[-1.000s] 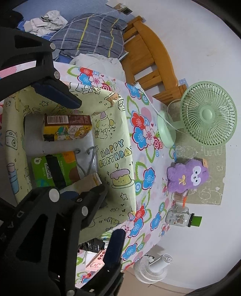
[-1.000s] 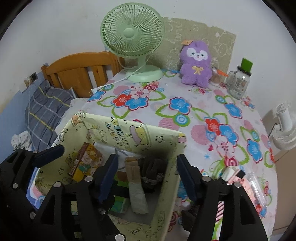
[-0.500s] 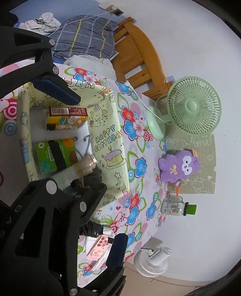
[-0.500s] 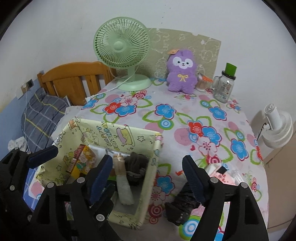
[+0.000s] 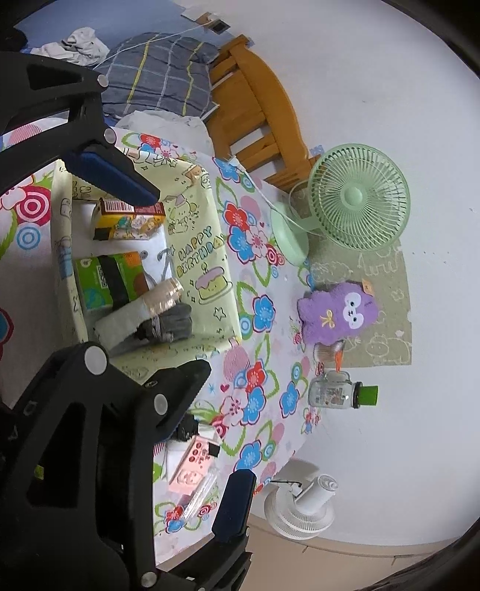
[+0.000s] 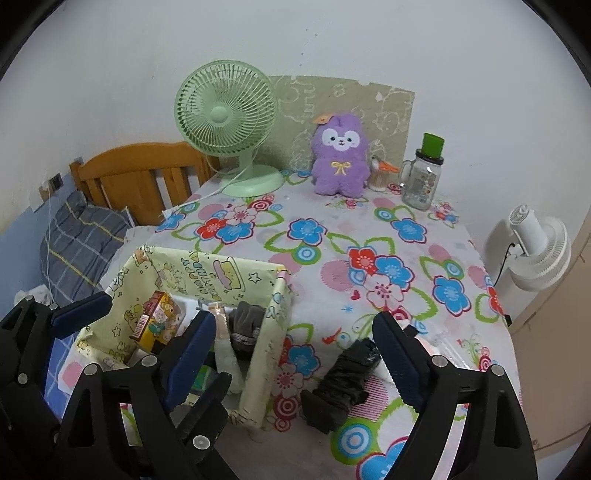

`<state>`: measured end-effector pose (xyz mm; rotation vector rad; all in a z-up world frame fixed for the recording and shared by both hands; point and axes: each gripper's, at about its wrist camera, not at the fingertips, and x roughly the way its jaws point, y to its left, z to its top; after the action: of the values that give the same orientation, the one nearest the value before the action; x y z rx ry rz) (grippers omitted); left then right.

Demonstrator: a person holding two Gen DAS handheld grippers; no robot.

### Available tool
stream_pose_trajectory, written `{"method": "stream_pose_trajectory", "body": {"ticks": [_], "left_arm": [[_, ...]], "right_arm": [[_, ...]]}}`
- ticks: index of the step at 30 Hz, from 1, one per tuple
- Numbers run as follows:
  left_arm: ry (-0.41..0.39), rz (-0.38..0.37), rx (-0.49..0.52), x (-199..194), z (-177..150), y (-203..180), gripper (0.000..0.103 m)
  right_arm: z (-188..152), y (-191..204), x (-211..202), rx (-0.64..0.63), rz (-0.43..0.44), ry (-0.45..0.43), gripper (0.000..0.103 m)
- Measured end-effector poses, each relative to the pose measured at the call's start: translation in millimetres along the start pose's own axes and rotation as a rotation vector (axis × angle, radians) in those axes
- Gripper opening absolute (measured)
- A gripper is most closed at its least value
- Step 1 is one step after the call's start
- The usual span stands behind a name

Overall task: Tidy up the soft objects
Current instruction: 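Withdraw both tools from the fabric box toward the remaining table items, then grasp the black wrapped bundle with the left tool while the right tool grasps the pink cat tissue pack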

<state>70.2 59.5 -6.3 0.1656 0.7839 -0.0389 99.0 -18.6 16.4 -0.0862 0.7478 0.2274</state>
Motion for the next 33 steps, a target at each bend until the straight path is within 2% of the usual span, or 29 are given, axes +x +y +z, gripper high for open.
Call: {"method": "stream_pose_trajectory", "body": {"ticks": [12, 33], "left_arm": [[-0.041, -0.017, 0.028, -20.0, 2.7, -31.2, 0.103], [-0.078, -0.092, 0.087, -41.1, -0.2, -96.1, 0.103]], "right_arm": [[-8.6, -28.9, -28.6, 0.023, -0.041, -0.037, 0.092], [-37.6, -85.9, -66.6, 0.059, -0.125, -0.073, 0.093]]}}
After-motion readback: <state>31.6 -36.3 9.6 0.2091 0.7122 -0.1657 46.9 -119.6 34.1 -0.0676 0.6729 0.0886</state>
